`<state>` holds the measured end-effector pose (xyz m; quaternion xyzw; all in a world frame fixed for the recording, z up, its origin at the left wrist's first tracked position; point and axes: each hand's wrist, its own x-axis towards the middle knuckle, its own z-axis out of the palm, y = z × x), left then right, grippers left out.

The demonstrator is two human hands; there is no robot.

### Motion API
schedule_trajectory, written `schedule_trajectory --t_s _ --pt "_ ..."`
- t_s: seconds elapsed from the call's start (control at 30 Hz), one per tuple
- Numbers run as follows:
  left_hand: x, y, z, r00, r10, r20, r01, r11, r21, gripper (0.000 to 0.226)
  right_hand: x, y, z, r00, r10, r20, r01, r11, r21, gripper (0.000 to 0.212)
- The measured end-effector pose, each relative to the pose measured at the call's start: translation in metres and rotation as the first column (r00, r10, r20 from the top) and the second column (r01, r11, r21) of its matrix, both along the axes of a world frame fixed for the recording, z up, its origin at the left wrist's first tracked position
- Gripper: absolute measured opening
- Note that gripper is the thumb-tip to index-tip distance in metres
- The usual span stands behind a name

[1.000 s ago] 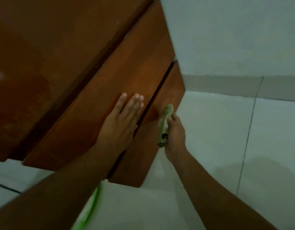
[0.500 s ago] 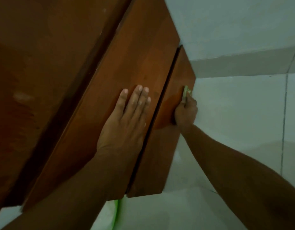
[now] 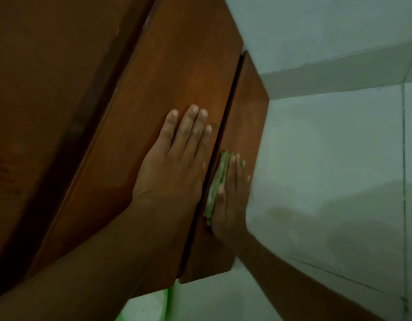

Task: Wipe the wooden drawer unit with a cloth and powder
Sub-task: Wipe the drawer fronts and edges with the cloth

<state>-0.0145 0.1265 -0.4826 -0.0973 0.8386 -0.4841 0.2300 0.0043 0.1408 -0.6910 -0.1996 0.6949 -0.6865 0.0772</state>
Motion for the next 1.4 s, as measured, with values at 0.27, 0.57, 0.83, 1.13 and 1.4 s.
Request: schedule_trajectory --t_s 0.27,0.57,0.83,1.13,1.4 --pt "-0.008 -0.009 -0.014 0.999 -0.037 -0.04 0.036 0.999 -0.03 0.067 -0.116 -0.037 -0.029 0.873 -0.105 0.475 0.116 0.993 0.007 0.048" --pt "-0.011 -0.006 -0.012 0.999 -0.029 -0.034 0.027 0.999 -0.041 0.067 0.089 0.067 0.008 0.967 0.144 0.211 -0.111 0.981 -0.158 0.052" --pt "-0.008 -0.006 -0.012 1.0 -0.014 -0.016 0.014 1.0 -0.014 0.07 0.015 0.006 0.011 0.995 0.095 0.014 -0.092 0.986 -0.14 0.058" --pt "-0.026 -0.012 -0.03 0.999 -0.023 0.023 0.022 0.999 0.031 0.07 -0.188 -0.072 -0.018 0.985 0.005 0.17 0.006 0.998 -0.064 0.057" --pt "-0.037 -0.016 -0.037 0.998 0.017 0.066 -0.023 0.995 0.095 0.066 -0.121 -0.034 -0.004 0.927 -0.275 0.254 0.326 0.927 -0.185 0.043"
